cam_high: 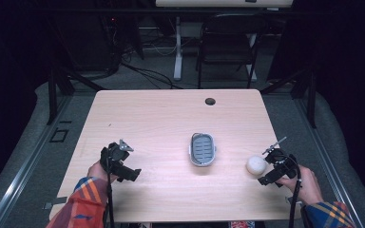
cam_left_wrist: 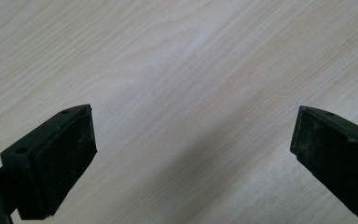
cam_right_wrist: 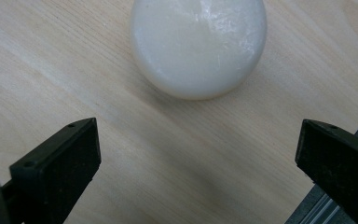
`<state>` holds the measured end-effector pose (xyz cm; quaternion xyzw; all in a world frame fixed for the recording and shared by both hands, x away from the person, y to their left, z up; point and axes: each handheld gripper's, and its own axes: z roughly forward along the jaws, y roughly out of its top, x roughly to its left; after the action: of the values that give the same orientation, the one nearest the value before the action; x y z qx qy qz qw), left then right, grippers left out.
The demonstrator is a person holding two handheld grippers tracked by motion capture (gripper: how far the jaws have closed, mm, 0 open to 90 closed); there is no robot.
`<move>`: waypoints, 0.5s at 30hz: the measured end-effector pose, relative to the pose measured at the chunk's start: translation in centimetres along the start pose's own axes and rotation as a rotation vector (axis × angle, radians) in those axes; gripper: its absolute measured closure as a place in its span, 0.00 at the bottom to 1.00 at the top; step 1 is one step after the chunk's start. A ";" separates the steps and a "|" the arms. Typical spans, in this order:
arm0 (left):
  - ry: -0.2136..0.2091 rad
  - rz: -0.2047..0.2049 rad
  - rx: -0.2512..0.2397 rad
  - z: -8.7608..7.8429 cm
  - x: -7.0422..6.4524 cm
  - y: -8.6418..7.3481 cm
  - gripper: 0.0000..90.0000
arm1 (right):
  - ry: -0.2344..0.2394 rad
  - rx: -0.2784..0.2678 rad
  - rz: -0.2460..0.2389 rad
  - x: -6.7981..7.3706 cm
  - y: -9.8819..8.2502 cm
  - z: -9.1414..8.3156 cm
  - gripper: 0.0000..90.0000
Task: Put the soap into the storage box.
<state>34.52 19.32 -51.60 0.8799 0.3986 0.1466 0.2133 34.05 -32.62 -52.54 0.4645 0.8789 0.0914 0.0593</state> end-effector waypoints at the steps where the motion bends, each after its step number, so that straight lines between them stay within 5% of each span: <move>1: 0.003 -0.001 -0.003 0.0 0.0 0.0 0.00 | 0.002 -0.001 0.001 0.0 0.0 0.0 0.00; 15: -0.005 0.007 0.005 0.1 0.0 0.0 0.00 | -0.007 0.027 -0.030 0.4 0.2 0.2 0.01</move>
<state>34.54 19.26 -51.65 0.8821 0.3955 0.1442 0.2115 34.02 -32.12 -52.68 0.4525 0.8866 0.0771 0.0574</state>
